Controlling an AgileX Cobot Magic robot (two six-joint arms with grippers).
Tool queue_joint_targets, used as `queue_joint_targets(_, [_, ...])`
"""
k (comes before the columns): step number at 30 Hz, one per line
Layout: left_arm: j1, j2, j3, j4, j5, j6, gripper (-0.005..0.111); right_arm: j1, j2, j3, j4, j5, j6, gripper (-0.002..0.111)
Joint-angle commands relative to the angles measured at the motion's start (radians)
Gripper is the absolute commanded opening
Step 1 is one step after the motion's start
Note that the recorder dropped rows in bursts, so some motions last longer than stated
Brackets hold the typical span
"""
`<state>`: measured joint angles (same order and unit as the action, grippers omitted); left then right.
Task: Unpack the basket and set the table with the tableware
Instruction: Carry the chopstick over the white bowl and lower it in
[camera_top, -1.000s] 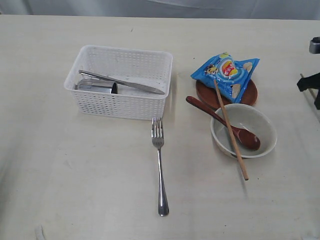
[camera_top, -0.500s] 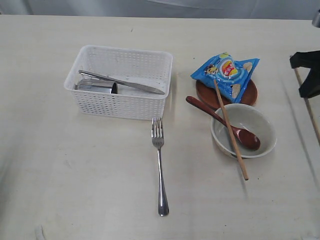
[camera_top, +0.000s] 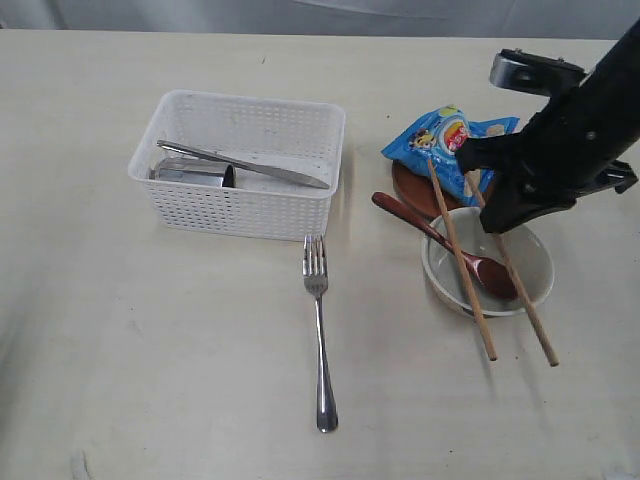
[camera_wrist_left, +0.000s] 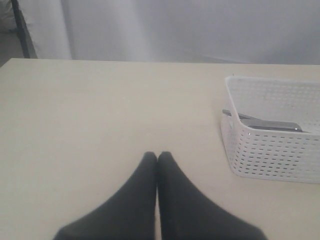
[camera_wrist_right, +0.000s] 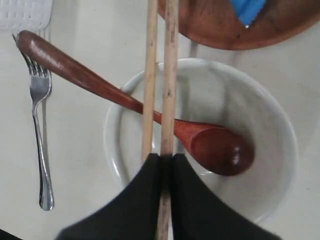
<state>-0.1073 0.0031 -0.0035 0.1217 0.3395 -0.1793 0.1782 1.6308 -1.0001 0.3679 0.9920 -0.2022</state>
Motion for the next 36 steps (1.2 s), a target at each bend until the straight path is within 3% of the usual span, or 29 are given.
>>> queue_joint_targets(1, [0.004,-0.003,0.003,0.002,0.000,0.001,0.000,0.034,0.034,0.002,0.006,-0.014,0.035,-0.001])
queue_joint_targets(11, [0.004,-0.003,0.003,0.002,0.000,0.001,0.000,0.036,0.064,0.002,0.004,-0.128,0.039,-0.001])
queue_joint_targets(29, [0.004,-0.003,0.003,0.002,0.000,0.001,0.000,0.036,0.107,0.002,0.000,-0.154,0.022,0.001])
queue_joint_targets(36, [0.004,-0.003,0.003,0.002,0.000,0.001,0.000,0.036,0.107,0.002,-0.003,-0.152,0.022,0.043])
